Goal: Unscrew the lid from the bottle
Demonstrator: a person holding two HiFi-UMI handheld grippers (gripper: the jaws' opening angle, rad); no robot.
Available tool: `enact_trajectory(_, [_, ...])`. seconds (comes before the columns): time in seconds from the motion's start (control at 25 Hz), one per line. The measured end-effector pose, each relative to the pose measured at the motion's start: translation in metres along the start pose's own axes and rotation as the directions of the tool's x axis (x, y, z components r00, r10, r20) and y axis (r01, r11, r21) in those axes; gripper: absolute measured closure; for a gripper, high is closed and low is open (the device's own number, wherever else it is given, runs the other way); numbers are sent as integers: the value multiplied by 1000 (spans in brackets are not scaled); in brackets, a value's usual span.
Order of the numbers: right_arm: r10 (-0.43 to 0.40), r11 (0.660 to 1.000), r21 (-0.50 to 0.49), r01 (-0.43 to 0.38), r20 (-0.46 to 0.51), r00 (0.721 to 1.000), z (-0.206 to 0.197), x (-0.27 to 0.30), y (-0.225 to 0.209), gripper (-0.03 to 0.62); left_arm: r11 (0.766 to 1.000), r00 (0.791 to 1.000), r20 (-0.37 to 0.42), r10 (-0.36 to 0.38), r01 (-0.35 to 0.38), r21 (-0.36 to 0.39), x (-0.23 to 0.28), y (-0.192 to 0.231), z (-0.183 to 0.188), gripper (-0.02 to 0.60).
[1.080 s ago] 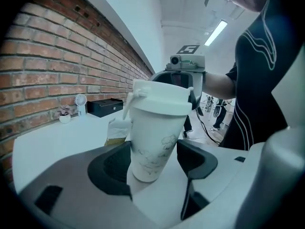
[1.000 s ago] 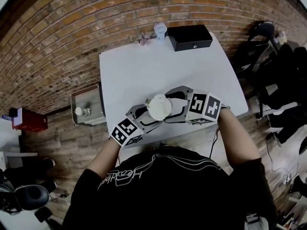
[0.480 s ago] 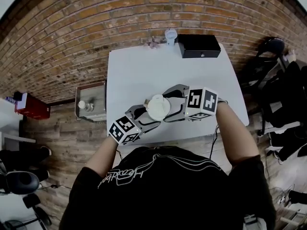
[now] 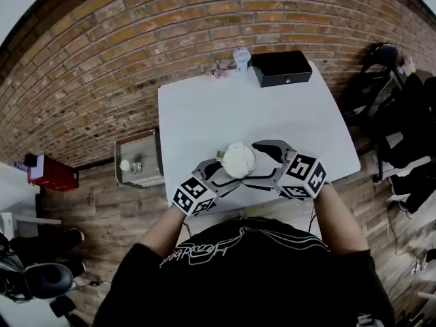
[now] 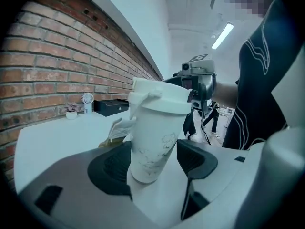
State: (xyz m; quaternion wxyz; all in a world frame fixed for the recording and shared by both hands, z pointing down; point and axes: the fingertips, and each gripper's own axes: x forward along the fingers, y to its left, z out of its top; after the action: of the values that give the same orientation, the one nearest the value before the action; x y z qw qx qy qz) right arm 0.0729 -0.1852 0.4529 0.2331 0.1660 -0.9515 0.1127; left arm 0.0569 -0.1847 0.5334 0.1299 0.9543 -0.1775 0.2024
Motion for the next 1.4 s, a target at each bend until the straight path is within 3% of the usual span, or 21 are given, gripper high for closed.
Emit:
enact_trajectory(0.28, [-225, 973, 62, 224, 13, 974, 4, 11, 3, 212, 1000, 1000, 9, -12, 12, -9, -1, -1, 0, 262])
enact_trajectory(0.48, [-334, 937, 118, 328, 42, 941, 4, 10, 0, 219, 999, 999, 44, -24, 25, -20, 1, -3, 0, 262])
enact_trajectory(0.56, [-362, 928, 106, 357, 24, 932, 2, 10, -2, 244, 999, 999, 46, -30, 30, -14, 2, -2, 0, 262])
enact_trajectory(0.8, [-362, 929, 85, 359, 21, 932, 0, 11, -3, 232, 999, 998, 24, -51, 51, -11, 1, -2, -3, 262])
enact_trajectory(1.0, [-267, 963, 16, 267, -3, 964, 1, 11, -3, 235, 997, 996, 15, -82, 82, 10, 1, 0, -1, 261])
enact_trajectory(1.2, [-81, 993, -91, 75, -59, 995, 1, 12, -2, 236, 994, 994, 12, -105, 104, 15, 3, -1, -1, 258])
enact_trajectory(1.4, [113, 962, -228, -152, -173, 978, -2, 15, 3, 233, 991, 992, 0, -129, 129, 20, 3, -4, -4, 256])
